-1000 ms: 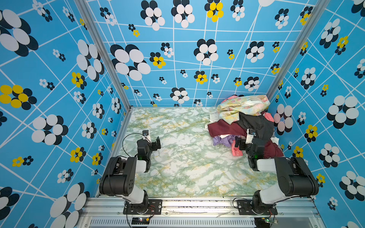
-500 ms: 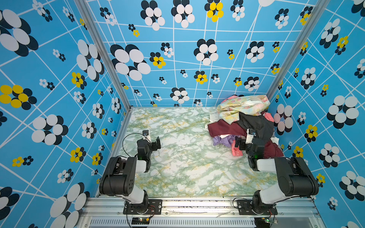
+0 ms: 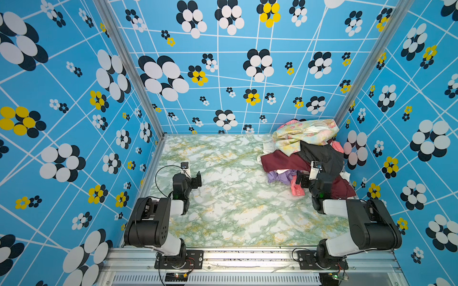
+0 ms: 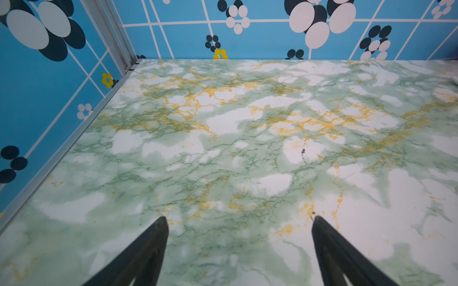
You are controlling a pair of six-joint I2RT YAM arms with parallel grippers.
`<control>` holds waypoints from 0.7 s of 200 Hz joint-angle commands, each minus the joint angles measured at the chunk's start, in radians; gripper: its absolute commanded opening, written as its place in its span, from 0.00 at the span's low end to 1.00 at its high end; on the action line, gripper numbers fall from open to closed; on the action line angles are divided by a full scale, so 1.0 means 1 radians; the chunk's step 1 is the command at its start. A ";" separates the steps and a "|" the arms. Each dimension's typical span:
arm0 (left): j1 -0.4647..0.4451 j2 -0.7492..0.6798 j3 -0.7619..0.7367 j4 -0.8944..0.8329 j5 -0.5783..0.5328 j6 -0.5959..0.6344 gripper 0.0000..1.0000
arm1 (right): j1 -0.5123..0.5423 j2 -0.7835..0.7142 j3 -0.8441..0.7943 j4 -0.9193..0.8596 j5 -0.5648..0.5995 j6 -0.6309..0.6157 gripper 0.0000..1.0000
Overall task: Pick out a specific cloth from the pile
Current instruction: 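Lower the right gripper into the clothes pile toward the maroon shirt, then close the right gripper on the maroon shirt under the grey garment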
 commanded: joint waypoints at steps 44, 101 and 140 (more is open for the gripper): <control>-0.084 -0.252 0.117 -0.389 -0.107 -0.001 0.92 | 0.034 -0.256 0.185 -0.524 0.153 0.034 0.99; -0.221 -0.419 0.268 -0.712 -0.164 -0.056 0.95 | 0.058 -0.341 0.478 -0.995 0.137 0.073 0.99; -0.273 -0.504 0.354 -0.893 -0.182 -0.109 0.98 | 0.065 -0.298 0.657 -1.217 0.099 0.113 0.99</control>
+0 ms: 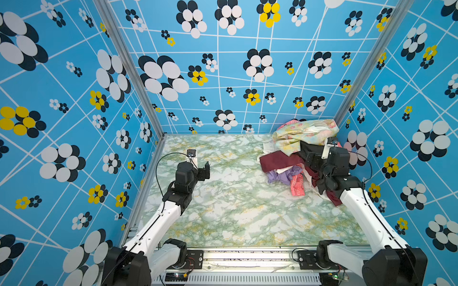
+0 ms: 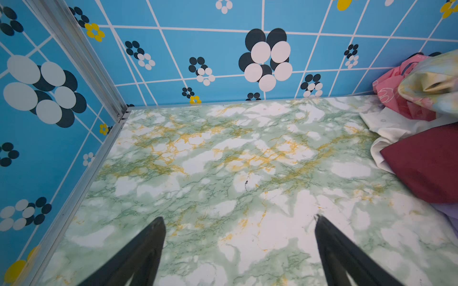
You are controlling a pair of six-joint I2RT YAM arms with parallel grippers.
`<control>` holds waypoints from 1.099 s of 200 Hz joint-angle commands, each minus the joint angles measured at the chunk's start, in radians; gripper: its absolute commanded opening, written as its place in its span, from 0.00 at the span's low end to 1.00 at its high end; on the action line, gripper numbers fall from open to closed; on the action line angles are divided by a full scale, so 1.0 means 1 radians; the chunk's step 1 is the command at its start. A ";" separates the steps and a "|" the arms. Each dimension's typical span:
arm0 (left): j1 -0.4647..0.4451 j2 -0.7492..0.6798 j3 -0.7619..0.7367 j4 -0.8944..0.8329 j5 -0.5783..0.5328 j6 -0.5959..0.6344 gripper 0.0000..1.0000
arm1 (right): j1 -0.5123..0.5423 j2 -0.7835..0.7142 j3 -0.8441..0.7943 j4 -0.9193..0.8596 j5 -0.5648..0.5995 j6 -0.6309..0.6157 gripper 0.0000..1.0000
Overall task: Pick out a specific cloth from the pile
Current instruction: 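Close the right gripper on the maroon shirt under the grey garment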
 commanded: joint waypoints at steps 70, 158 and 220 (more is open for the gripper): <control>-0.062 0.011 0.186 -0.422 -0.026 -0.195 0.99 | 0.008 0.234 0.316 -0.468 -0.144 0.090 0.99; -0.078 0.059 0.190 -0.455 0.006 -0.263 0.99 | 0.008 0.342 0.341 -0.525 -0.274 0.143 0.83; -0.080 0.040 0.175 -0.455 -0.002 -0.267 0.99 | 0.008 0.395 0.339 -0.509 -0.303 0.166 0.82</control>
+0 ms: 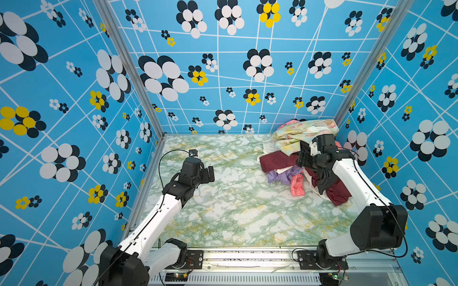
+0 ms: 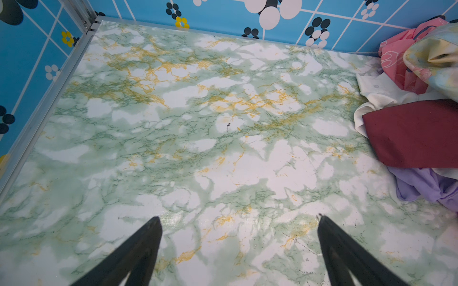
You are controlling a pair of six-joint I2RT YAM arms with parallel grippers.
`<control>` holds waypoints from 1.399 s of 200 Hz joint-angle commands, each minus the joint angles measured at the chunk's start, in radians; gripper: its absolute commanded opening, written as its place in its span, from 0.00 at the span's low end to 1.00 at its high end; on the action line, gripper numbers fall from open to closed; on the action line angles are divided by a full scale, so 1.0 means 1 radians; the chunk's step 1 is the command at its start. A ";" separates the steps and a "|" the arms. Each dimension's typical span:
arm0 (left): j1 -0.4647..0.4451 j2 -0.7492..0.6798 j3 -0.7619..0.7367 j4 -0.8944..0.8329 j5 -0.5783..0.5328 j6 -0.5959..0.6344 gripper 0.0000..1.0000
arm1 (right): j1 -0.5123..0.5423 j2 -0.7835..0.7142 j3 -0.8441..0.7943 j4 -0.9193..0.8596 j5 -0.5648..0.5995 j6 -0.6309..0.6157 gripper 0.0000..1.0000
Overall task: Pick out a specific cloth from the pile
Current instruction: 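Close the right gripper on the maroon shirt under the grey garment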
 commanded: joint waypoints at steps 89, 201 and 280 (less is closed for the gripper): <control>-0.009 -0.019 -0.012 -0.011 -0.007 -0.017 0.99 | 0.006 0.117 0.020 0.064 0.006 0.033 0.73; -0.010 -0.014 -0.009 0.002 -0.009 -0.017 0.99 | 0.007 0.176 0.074 0.064 0.009 0.050 0.25; -0.010 -0.013 -0.002 -0.002 -0.011 -0.010 0.99 | 0.006 0.123 0.094 0.063 0.067 0.074 0.00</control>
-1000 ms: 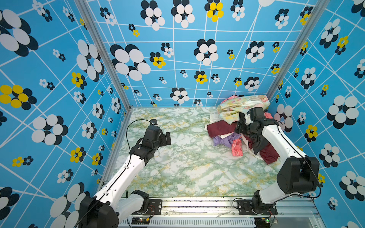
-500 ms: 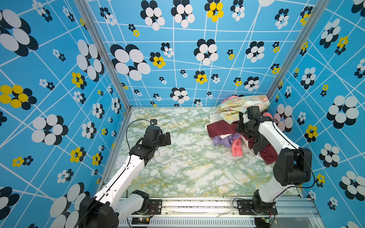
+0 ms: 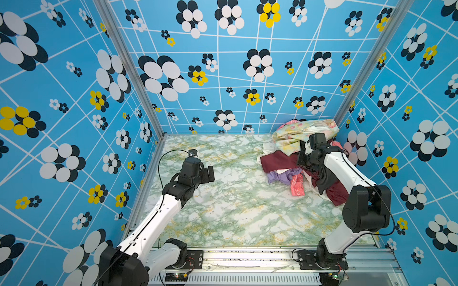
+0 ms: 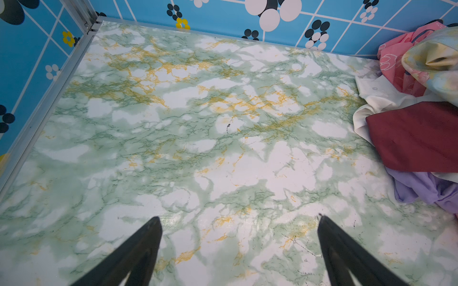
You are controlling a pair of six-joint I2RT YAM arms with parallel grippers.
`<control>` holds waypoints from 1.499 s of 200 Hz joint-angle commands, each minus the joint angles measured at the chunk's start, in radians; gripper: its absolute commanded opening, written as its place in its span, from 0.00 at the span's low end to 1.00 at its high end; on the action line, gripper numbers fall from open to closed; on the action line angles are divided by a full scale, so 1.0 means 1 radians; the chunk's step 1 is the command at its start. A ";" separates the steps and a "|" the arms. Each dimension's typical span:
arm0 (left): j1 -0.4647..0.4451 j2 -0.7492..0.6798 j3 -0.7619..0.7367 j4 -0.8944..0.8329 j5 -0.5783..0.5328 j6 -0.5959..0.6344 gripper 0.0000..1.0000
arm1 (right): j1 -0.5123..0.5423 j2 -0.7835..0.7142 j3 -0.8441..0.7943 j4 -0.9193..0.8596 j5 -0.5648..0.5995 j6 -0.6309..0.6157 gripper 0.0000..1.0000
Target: Pick out a specific cloth from the pile
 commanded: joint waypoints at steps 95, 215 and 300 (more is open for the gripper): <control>-0.010 -0.047 -0.013 0.006 -0.004 -0.008 0.99 | 0.007 -0.393 0.047 0.294 -0.037 0.082 0.00; -0.009 -0.105 -0.056 0.025 -0.008 -0.034 0.99 | 0.007 -0.450 0.274 0.677 -0.332 0.239 0.00; -0.011 -0.130 -0.075 0.032 -0.008 -0.048 0.99 | 0.016 -0.374 0.450 0.955 -0.489 0.435 0.00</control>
